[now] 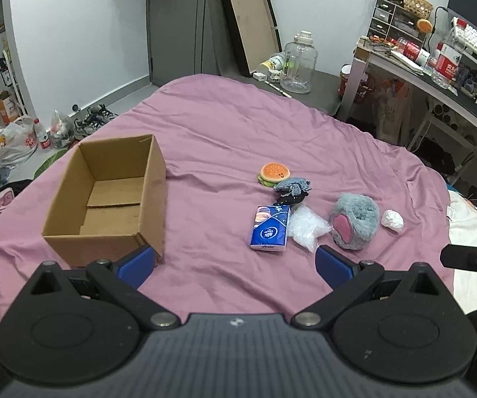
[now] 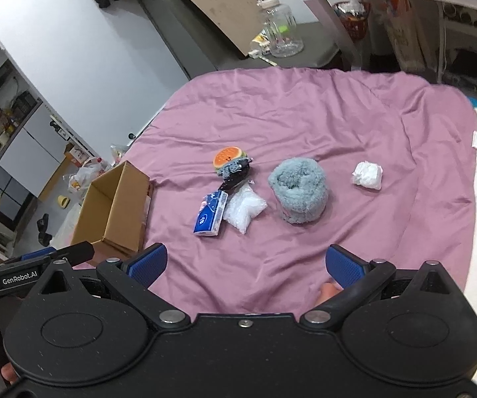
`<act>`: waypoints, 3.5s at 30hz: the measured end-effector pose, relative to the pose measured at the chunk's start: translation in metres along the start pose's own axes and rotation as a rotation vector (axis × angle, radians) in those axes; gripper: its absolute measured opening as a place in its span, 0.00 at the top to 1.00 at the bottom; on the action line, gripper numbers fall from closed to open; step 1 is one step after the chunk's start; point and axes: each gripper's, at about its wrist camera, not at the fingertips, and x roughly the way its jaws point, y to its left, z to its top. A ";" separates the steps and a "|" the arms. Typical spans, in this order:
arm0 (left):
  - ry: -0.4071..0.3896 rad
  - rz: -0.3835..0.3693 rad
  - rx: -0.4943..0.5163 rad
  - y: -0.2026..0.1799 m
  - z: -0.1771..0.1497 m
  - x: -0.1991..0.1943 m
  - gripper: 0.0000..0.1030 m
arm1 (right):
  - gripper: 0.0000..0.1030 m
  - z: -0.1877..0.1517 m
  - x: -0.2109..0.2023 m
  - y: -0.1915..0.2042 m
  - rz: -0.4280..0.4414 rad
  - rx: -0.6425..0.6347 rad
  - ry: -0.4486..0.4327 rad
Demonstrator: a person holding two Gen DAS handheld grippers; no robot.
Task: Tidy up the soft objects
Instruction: 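Reach the left tool to the blue tissue pack while the right tool reaches the plastic bag, then close the left gripper on the tissue pack while the right gripper closes on the bag, then carry the tissue pack and bag with both tools over the cardboard box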
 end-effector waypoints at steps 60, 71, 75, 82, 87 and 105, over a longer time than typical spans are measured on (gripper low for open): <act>0.273 0.003 -0.182 -0.026 -0.001 0.206 0.49 | 0.34 0.041 0.214 -0.040 0.145 0.313 0.215; 0.228 -0.010 -0.222 -0.015 0.004 0.168 0.50 | 0.53 0.029 0.231 -0.021 0.070 0.281 0.259; 0.210 -0.018 -0.240 -0.012 0.003 0.153 0.50 | 0.56 0.026 0.228 -0.017 0.070 0.306 0.240; 0.159 -0.028 -0.273 -0.002 0.005 0.123 0.51 | 0.53 0.022 0.229 -0.009 0.045 0.387 0.189; 0.128 -0.029 -0.306 0.010 0.006 0.104 0.51 | 0.48 0.019 0.236 -0.003 0.015 0.431 0.137; 0.058 -0.065 -0.321 0.040 0.016 0.062 0.51 | 0.83 0.013 0.175 0.023 0.066 0.347 -0.016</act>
